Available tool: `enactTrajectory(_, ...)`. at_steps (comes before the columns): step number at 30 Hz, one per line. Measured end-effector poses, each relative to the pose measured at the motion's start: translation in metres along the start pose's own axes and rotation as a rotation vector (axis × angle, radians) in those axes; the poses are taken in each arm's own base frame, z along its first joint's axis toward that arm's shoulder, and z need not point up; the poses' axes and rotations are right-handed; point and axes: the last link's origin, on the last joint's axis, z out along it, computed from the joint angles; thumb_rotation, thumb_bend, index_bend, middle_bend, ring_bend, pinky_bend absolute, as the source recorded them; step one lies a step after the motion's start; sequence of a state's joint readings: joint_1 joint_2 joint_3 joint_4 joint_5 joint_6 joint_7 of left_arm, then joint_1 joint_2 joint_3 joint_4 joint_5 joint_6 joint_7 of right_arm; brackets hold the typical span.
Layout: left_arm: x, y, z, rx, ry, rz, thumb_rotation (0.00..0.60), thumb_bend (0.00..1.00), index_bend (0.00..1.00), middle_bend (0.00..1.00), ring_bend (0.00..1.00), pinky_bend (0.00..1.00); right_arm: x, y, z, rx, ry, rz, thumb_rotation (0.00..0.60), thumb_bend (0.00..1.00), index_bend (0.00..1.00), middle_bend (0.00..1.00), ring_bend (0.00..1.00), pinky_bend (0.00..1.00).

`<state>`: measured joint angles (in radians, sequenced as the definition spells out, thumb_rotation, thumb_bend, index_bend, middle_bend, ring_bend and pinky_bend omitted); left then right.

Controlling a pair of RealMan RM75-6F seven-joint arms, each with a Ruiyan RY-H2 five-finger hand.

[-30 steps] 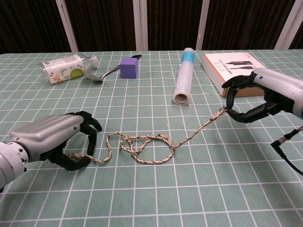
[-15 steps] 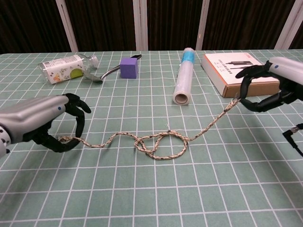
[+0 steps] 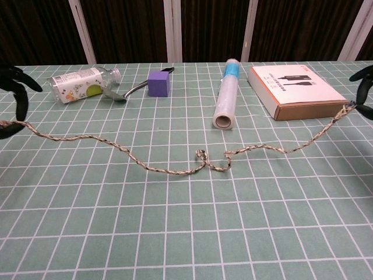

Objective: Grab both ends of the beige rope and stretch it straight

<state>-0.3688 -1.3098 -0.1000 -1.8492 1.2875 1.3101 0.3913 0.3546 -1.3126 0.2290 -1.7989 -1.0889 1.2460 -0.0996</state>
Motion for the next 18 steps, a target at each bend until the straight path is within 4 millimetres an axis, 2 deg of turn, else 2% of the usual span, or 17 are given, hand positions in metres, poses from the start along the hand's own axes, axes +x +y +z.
enactTrajectory(10,0.014,-0.033,-0.010,0.073,0.031,-0.021,0.600,0.52,0.62,0.18,0.00,0.00,0.020,0.022,-0.003,-0.037,0.047,-0.026,0.600,0.48,0.70,0.20,0.00,0.00)
enactTrajectory(18,0.014,-0.045,-0.014,0.098,0.030,-0.019,0.600,0.52,0.62,0.18,0.00,0.00,0.032,0.037,-0.002,-0.065,0.074,-0.044,0.600,0.48,0.70,0.20,0.00,0.00)
